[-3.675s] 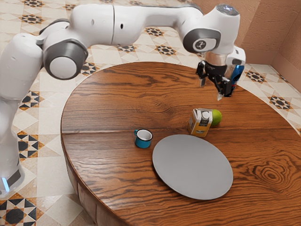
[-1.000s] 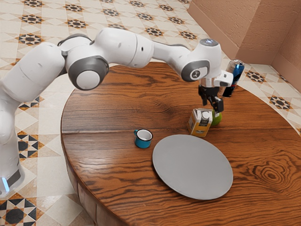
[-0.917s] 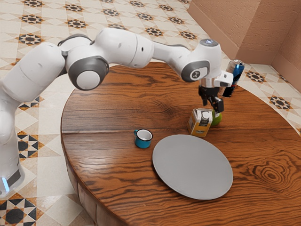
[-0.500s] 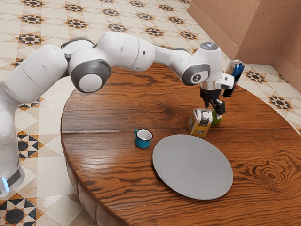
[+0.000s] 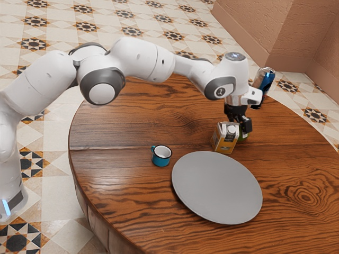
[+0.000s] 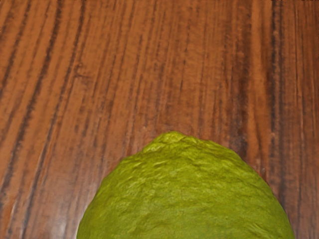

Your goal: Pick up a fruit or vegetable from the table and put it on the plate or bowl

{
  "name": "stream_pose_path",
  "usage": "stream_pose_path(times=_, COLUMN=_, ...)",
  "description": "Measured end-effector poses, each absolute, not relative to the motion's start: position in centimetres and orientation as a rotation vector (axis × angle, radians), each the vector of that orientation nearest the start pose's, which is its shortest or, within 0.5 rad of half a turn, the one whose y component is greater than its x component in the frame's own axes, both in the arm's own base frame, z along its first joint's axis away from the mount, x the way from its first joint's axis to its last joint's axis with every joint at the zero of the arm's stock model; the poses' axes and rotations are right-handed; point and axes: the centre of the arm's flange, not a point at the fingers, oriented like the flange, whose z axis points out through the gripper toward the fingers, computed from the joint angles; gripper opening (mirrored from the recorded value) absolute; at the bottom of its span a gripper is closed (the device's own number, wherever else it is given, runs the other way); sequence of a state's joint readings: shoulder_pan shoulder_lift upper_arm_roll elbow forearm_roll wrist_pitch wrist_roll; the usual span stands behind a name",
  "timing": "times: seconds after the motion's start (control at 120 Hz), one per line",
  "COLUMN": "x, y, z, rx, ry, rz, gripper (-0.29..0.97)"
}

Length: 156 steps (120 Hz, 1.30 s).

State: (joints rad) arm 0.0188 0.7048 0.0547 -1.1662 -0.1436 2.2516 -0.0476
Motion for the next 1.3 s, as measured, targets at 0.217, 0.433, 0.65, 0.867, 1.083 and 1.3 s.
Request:
stream_pose_path(times=0.217, x=77.6, y=3.6, z=41.6, rx=-3.173, ry=-0.278, rz=-0.602, gripper=0.68)
stream_pose_path(times=0.433, x=77.6, y=3.7, z=41.7, rx=-3.174, ry=-0.292, rz=-0.609, gripper=0.45)
stream_pose_path(times=0.65, x=77.6, y=4.0, z=42.2, rx=-3.141, ry=-0.358, rz=-0.631, gripper=0.06)
stream_pose_path(times=0.867, x=77.4, y=3.9, z=43.4, rx=-3.134, ry=-0.445, rz=-0.66, gripper=0.09)
stream_pose_path(times=1.083, x=73.9, y=2.6, z=53.8, rx=-3.094, ry=-0.489, rz=-0.829, gripper=0.07)
stream_pose_path(times=1.3, x=66.8, y=-3.0, z=60.8, rx=-3.153, ry=-0.467, rz=-0.877, gripper=0.09)
